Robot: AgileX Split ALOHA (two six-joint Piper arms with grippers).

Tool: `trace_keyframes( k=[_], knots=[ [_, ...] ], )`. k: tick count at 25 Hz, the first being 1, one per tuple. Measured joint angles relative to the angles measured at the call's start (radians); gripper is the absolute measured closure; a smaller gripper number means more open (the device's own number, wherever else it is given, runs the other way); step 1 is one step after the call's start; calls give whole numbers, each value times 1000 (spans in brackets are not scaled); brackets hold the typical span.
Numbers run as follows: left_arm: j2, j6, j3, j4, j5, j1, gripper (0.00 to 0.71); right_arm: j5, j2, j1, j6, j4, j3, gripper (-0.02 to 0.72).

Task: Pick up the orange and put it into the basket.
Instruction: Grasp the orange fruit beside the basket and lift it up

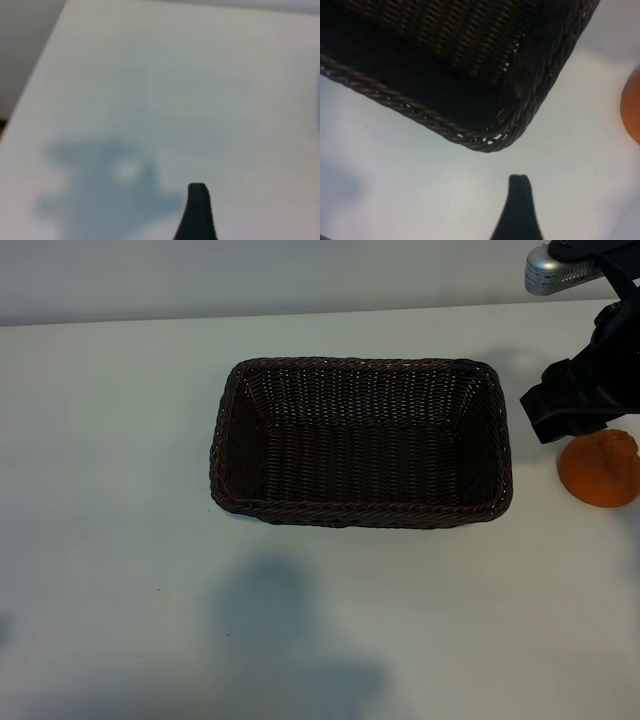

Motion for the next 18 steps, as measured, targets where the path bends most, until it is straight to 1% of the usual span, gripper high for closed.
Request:
trace_keyframes(
  k=[3, 7, 13, 18],
  knots=[
    [-147, 36, 68, -55, 1, 0, 114, -1, 0, 0, 0, 0, 0, 151],
    [-266, 77, 135, -88, -11, 0, 114, -2, 0, 0, 0, 0, 0, 151],
    [-279, 80, 247, -91, -58, 0, 115, -9, 0, 0, 0, 1, 0, 151],
    [-279, 80, 346, -91, -57, 0, 115, -13, 0, 0, 0, 1, 0, 151]
  ],
)
